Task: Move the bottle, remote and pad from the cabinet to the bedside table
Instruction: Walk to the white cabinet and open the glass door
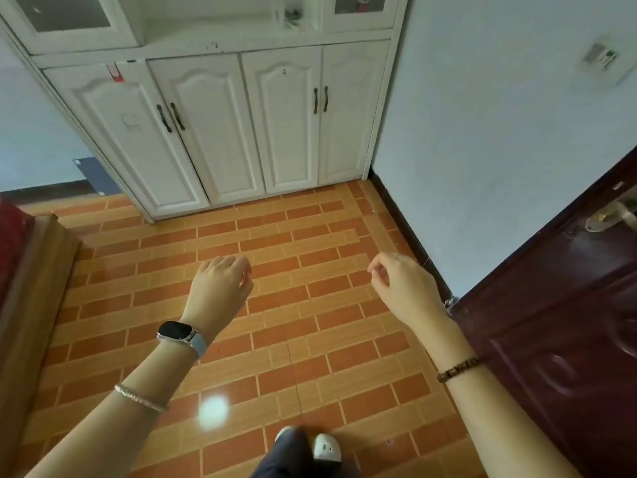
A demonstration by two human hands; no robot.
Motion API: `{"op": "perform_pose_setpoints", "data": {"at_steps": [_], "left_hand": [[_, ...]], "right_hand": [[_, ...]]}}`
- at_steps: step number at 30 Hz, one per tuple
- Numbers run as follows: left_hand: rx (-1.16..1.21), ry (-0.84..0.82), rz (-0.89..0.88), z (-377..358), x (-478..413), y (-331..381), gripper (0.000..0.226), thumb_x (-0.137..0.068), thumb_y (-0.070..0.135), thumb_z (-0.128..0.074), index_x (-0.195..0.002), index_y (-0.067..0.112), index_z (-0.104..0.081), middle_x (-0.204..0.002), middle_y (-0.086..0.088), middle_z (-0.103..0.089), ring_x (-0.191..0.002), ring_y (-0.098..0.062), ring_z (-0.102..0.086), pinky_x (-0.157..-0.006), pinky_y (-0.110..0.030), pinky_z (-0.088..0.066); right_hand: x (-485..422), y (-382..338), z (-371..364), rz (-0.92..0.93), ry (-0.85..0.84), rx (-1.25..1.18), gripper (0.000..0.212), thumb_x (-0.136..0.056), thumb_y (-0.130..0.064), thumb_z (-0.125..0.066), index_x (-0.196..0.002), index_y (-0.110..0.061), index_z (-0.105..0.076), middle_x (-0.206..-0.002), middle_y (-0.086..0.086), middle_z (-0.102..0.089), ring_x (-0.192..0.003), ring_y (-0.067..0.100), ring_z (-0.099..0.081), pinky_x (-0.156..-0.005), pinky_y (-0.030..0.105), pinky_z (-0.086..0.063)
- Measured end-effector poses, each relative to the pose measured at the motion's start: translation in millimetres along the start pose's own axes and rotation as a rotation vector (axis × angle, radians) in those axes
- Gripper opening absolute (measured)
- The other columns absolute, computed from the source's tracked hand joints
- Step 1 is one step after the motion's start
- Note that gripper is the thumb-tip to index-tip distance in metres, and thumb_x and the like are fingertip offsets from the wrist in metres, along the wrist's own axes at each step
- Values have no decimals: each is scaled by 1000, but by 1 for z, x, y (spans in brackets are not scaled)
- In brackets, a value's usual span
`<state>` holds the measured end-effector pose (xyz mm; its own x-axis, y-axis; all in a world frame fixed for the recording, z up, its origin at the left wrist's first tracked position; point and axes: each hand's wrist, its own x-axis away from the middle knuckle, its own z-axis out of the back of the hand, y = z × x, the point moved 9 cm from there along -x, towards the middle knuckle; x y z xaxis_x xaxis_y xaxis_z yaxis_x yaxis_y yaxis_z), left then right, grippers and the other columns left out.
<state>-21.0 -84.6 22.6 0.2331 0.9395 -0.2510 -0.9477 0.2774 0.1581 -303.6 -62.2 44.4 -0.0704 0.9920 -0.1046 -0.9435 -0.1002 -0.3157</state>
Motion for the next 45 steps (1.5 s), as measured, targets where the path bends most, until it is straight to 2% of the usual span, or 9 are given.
{"op": "perform_pose_setpoints", "data": {"at_steps": [5,11,16,19,24,29,35,45], "left_hand": [[23,-20,1,-6,-20,1,2,-86,14,-59,-85,13,-61,-77,-2,-64,-73,-27,-57,-71,-38,-45],[64,-22,-6,-21,-70,-8,5,-88,17,-57,-88,14,-61,-80,-1,-64,-77,-27,-57,-73,-41,-45],[96,5,-22,-33,-133,-32,5,-88,16,-56,-87,14,-60,-79,0,-63,-77,-25,-57,-74,-39,-45],[109,26,-29,-41,-180,-52,4,-88,16,-57,-86,15,-60,-79,-1,-63,-75,-26,-57,-72,-40,-44],[119,36,-50,-41,-248,-74,4,-88,16,-57,-86,14,-60,-79,-2,-63,-74,-26,-58,-72,-41,-44],[145,31,-79,-47,-304,-80,3,-87,15,-57,-87,13,-60,-78,-2,-62,-74,-25,-56,-71,-42,-46],[153,-11,-82,-75,-364,-78,8,-89,19,-54,-88,15,-61,-80,0,-62,-76,-24,-57,-75,-42,-47],[172,31,-46,-114,-504,-45,6,-88,15,-55,-88,13,-60,-75,-3,-62,-73,-25,-56,-74,-42,-45]], "right_hand": [[-14,6,-4,-22,-27,14,10,-94,-24,-54,-99,-24,-63,-94,-10,-66,-80,6,-59,-54,9,-34],[-59,17,-16,-58,-26,2,9,-94,-25,-56,-100,-24,-63,-94,-8,-67,-77,4,-56,-54,7,-29],[-128,19,-27,-67,-22,13,9,-94,-26,-55,-100,-25,-63,-93,-9,-66,-75,4,-58,-54,8,-32],[-176,15,-32,-57,-9,32,8,-94,-28,-55,-99,-27,-62,-92,-10,-65,-75,3,-59,-56,10,-40],[-245,11,-28,-72,8,32,10,-95,-27,-55,-101,-25,-62,-92,-10,-65,-76,2,-56,-55,6,-30],[-296,21,-22,-97,23,28,11,-95,-26,-53,-100,-24,-62,-92,-9,-65,-77,5,-57,-55,9,-33],[-348,49,-23,-127,25,7,11,-95,-28,-53,-100,-25,-62,-93,-8,-64,-78,5,-58,-55,9,-31],[-478,127,-14,-80,64,-4,11,-94,-23,-52,-98,-23,-63,-89,-8,-64,-77,8,-56,-63,22,-44]]}}
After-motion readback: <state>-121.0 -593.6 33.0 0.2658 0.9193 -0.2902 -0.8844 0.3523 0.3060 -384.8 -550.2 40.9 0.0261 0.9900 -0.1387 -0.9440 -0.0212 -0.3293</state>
